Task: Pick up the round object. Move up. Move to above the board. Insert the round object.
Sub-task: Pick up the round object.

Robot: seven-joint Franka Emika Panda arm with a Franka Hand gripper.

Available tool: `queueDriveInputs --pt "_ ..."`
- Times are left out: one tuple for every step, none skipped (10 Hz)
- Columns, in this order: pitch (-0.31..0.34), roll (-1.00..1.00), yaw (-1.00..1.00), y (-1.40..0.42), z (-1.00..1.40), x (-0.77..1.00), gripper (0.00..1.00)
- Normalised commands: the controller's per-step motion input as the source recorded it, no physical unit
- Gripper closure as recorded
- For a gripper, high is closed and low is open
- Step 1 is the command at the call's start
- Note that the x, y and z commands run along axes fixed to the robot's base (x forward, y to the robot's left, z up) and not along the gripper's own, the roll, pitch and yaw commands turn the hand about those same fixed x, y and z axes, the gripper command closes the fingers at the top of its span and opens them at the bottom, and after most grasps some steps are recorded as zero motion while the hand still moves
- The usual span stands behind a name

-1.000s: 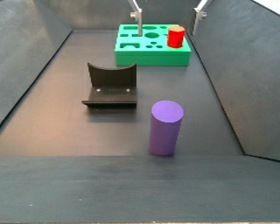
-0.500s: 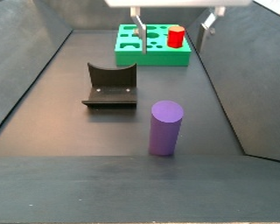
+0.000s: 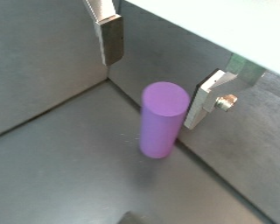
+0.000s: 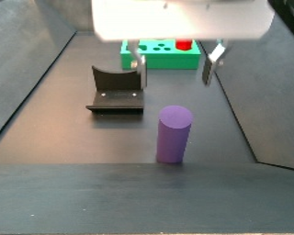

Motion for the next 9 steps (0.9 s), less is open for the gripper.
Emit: queueDriveInputs --pt "-0.009 -0.08 0.1 0.59 -0.41 0.22 0.0" --pt "-0.049 -0.06 0.07 0.53 -0.47 0.12 0.0" --pt "-0.081 -0.02 0.06 0.39 -0.56 0.07 0.0" --pt "-0.159 0.0 0.05 0.27 -0.77 0.0 0.0" --pt "-0.204 0.0 0.0 0.14 -0.83 -0.04 0.0" --pt "-0.196 0.0 0.0 0.0 -0.87 -0.01 0.0" --pt "-0.216 0.0 0.0 0.0 -0.82 0.0 0.0" --pt "-0.231 0.0 0.0 0.0 -0.69 -0.09 0.0" --pt "0.046 0.03 0.0 0.0 0.0 0.03 0.0"
